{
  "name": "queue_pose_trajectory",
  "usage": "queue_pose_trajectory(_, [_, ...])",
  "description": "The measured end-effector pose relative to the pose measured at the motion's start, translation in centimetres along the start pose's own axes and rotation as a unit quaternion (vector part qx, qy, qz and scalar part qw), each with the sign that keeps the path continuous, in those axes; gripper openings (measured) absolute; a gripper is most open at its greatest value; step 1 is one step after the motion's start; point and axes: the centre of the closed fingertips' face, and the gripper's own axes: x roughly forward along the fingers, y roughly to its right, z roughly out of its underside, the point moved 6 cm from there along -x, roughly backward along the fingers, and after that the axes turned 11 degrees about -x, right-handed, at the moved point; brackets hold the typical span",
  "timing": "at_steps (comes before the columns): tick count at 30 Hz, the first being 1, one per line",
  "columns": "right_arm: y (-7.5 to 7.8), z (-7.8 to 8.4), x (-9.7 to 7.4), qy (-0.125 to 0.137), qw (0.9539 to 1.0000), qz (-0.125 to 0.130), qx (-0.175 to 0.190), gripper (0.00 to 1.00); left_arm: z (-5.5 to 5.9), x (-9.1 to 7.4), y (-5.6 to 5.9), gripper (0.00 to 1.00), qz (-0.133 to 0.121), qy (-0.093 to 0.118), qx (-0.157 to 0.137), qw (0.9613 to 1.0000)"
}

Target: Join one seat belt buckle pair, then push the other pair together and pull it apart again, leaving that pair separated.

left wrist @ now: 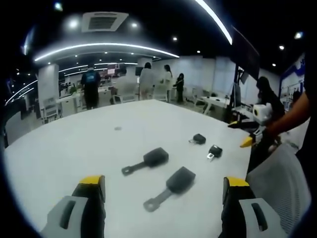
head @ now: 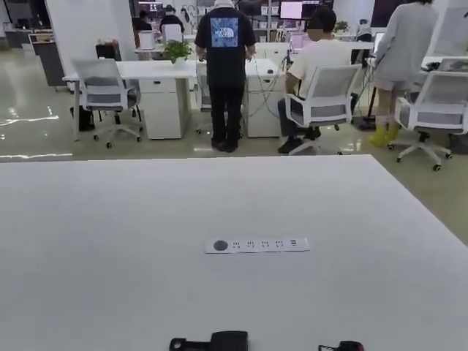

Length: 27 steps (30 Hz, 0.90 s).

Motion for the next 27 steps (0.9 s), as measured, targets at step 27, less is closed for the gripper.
queue_pose_trajectory(27, [1.1,1.0,3.3,-0.022,0.9981,-0.057,-0.006,0.91,0.6,2.9,-1.0,0.98,0.013,-0.03,0.005,0.9994])
